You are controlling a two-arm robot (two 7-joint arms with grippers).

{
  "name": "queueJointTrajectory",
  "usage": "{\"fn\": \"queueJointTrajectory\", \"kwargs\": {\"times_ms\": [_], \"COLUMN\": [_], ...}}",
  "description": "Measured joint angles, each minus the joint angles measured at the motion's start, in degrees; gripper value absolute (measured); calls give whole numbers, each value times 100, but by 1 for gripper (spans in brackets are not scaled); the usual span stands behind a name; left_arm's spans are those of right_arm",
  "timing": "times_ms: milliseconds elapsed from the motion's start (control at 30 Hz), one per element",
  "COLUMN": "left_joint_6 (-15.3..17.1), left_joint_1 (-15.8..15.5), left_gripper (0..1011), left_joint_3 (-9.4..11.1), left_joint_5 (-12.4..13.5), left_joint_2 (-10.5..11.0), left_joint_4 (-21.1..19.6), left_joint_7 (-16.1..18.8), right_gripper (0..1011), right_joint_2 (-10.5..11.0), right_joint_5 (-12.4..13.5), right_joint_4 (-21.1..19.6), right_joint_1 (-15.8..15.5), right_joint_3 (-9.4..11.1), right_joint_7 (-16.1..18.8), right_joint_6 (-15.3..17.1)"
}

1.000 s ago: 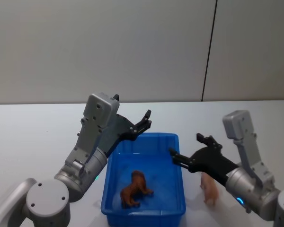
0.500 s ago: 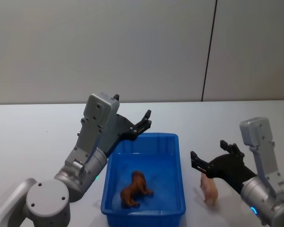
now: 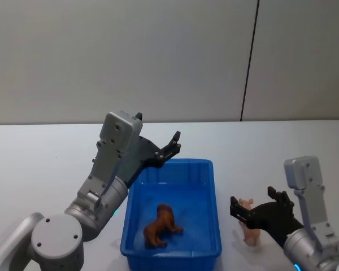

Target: Pick up the two dolls from the table and place them into the box.

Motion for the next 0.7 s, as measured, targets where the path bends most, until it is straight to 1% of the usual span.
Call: {"fn": "queueJointTrajectory", "kwargs": {"times_ms": [300,467,700], "left_joint_6": [0,0,0], "left_joint_1": [0,0,0], "left_gripper": [1001,1001,1001], "left_joint_3": [0,0,0], "left_joint_5": [0,0,0], "left_joint_2": [0,0,0], "left_joint_4": [0,0,0], "left_joint_7": [0,0,0], "right_gripper": [1001,1001,1001], "right_joint_2": [-232,-365,-495], "right_joint_5": [-4,-62,-147], "right_joint_4": [58,132,242], "right_joint_1": [-56,-55,-16], "right_joint_3": [-132,-189,-228], "right_joint_7": [-392,-614,-785], "right_joint_6": [168,274,366]}}
